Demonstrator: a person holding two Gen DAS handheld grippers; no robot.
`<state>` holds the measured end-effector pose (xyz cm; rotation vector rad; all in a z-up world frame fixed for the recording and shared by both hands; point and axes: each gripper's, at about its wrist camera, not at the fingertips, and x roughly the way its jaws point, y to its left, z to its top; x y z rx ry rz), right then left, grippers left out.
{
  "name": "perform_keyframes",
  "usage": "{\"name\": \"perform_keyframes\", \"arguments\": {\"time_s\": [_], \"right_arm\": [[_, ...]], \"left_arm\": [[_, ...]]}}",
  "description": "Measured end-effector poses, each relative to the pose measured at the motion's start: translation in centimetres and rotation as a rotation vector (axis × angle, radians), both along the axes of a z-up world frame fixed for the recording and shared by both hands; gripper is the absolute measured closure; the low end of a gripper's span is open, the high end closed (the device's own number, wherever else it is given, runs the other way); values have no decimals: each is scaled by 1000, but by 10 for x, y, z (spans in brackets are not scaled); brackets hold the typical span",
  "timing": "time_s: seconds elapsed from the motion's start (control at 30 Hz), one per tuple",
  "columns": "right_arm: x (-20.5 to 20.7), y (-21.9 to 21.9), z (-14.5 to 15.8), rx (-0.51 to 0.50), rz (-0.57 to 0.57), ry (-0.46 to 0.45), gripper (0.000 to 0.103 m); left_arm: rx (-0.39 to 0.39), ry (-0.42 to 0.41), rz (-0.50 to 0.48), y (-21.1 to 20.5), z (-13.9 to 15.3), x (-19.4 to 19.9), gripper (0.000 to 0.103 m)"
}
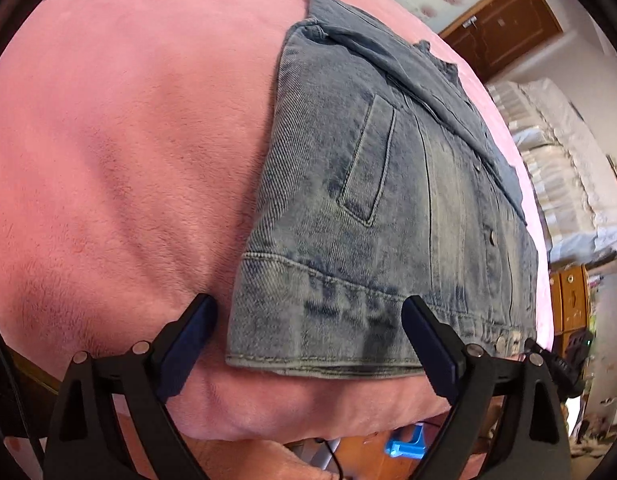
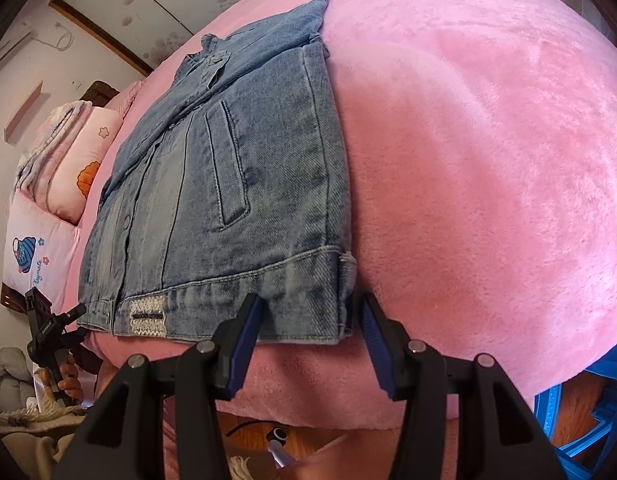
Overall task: Fold large clothes
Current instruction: 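Grasp the jacket hem with the left tool while the right tool grasps it too, then fold the gripped hem up over the sleeves toward the collar with both tools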
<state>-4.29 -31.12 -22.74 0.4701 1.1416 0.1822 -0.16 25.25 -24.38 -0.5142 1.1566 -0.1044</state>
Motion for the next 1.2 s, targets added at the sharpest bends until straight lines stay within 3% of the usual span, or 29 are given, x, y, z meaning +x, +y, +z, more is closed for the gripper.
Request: {"name": "perform_keyframes", "arguments": {"time_s": [0.1,0.17,0.23,0.27,0.33,0.4,0.53,0.67,0.8,1.0,1.13,1.2], "right_arm": [[3,4,-1,-31,6,7,53],[5,8,0,-52,15,9,54],[6,11,2,-70,23,6,58],[6,11,2,-75,26,2,65],[7,15,8,-93,38,-9,72],[8,20,18,-122,55,-34,79],[13,23,48,-119,78,-118,82],[30,28,88,-59,101,-229,84],[70,38,128,-34,116,-320,86],[149,25,160,-16,0,-384,89],[204,14,159,-31,-103,-383,103],[232,11,151,-46,-137,-372,103]], "left_arm": [[29,17,14,-11,2,7,11],[63,29,7,-22,4,13,18],[102,40,11,-31,7,18,42],[105,49,9,-34,8,21,48],[92,66,22,-36,12,26,81],[79,85,42,-35,17,32,92],[7,79,60,-34,37,42,93],[-103,17,98,-35,68,55,93],[-175,-57,162,-33,105,94,93],[-147,-131,238,-26,141,182,93],[-90,-118,249,-32,136,250,90],[-55,-62,212,-40,120,282,86]]}}
